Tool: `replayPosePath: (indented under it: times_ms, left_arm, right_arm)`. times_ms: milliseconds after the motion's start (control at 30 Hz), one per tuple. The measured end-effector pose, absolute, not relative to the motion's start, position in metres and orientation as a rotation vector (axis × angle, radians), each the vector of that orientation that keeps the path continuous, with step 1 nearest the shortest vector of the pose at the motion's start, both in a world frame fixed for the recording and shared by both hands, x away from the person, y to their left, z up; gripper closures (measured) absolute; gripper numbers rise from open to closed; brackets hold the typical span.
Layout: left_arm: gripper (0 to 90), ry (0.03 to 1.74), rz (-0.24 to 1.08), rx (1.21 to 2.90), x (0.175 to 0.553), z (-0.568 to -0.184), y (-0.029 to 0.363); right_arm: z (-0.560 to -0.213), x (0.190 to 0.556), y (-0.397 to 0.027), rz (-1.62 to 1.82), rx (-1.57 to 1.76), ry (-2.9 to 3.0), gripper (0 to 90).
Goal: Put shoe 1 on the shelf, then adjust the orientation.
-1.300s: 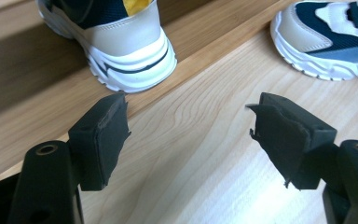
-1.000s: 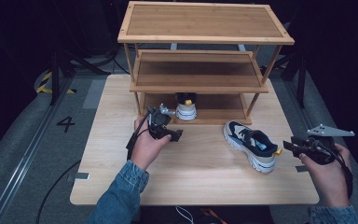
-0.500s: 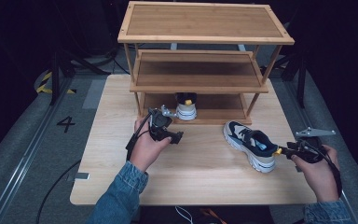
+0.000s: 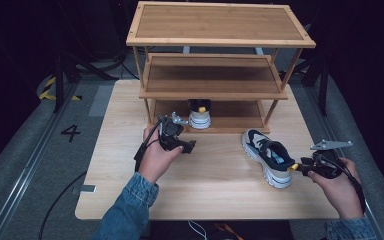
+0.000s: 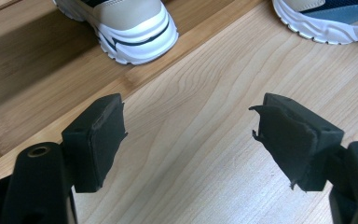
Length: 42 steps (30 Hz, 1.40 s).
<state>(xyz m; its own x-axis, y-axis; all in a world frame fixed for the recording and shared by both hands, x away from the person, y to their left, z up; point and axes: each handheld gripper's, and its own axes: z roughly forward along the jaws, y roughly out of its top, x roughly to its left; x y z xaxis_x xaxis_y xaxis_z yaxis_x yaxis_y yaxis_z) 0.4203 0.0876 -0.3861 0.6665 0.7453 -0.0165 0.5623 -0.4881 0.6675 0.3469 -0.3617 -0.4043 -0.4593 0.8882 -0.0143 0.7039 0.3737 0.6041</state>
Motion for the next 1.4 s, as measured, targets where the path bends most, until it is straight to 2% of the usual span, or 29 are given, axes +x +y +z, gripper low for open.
replayPosePath:
  times_ms: [267, 433, 700, 933, 1400]
  left_arm:
    - [23.5, 1.005, 0.360, 2.227, 0.422, -0.387, 0.090]
    - [23.5, 1.013, 0.354, 2.227, 0.423, -0.388, 0.091]
    - [24.6, 1.036, 0.357, 2.212, 0.423, -0.387, 0.096]
    - [24.5, 1.068, 0.353, 2.199, 0.422, -0.386, 0.102]
    - [25.1, 1.125, 0.380, 2.175, 0.411, -0.387, 0.123]
  right_arm:
    - [-0.400, 0.340, -0.348, 0.775, 1.333, 2.429, 59.0]
    - [-0.395, 0.339, -0.344, 0.704, 1.250, 2.466, 55.6]
    - [-0.370, 0.328, -0.341, 0.590, 1.129, 2.536, 45.6]
    - [-0.358, 0.319, -0.322, 0.614, 1.031, 2.562, 38.2]
    - [-0.372, 0.337, -0.281, 0.709, 0.885, 2.609, 36.4]
